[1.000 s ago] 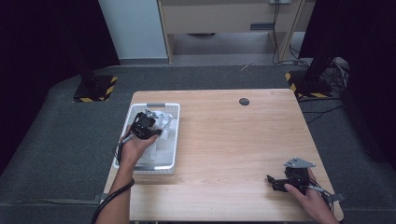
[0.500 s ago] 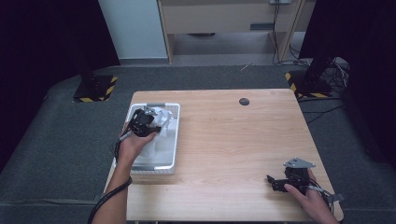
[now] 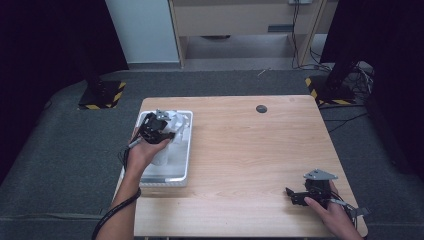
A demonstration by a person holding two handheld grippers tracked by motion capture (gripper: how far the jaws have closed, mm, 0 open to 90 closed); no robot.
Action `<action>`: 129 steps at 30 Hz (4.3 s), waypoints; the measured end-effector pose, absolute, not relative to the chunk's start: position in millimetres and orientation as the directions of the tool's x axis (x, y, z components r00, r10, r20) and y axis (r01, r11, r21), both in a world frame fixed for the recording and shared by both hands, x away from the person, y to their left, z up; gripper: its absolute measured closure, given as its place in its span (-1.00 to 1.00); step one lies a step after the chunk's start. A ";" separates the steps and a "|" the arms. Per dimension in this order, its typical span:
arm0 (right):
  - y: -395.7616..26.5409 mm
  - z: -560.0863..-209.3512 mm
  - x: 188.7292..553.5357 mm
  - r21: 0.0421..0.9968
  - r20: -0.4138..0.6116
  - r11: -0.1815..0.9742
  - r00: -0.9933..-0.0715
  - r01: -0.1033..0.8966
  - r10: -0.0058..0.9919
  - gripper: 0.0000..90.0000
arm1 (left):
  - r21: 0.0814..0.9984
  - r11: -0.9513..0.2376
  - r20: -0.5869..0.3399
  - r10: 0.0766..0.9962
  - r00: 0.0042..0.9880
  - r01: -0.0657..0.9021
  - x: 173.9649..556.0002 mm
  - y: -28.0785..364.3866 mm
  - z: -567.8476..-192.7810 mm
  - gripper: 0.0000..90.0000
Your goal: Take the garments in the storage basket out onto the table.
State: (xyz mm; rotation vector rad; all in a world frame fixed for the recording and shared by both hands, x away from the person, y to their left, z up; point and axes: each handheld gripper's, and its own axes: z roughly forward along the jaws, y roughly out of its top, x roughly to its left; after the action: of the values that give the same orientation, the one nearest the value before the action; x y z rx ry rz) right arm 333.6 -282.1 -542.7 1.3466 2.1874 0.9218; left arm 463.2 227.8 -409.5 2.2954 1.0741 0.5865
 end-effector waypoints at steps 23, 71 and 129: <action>-281.8 -542.7 333.6 0.717 -0.003 0.317 -0.451 0.621 0.892 -0.99 | 0.642 -0.580 0.185 0.753 0.632 0.502 453.7 212.3 -380.3 0.54; -280.7 -542.7 333.0 0.717 -0.001 0.316 -0.453 0.622 0.892 -0.99 | 0.642 -0.634 0.218 0.690 0.691 0.431 441.0 165.3 -355.3 0.54; -280.0 -542.9 332.7 0.719 -0.005 0.329 -0.468 0.612 0.884 -0.99 | 0.616 -0.725 0.240 0.545 0.803 0.308 435.3 68.9 -360.8 0.54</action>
State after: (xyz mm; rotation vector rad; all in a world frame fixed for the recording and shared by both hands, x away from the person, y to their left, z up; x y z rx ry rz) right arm 332.7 -280.0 -542.9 1.3220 2.2019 0.9303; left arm 435.3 68.9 -360.8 2.4192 0.6299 0.5538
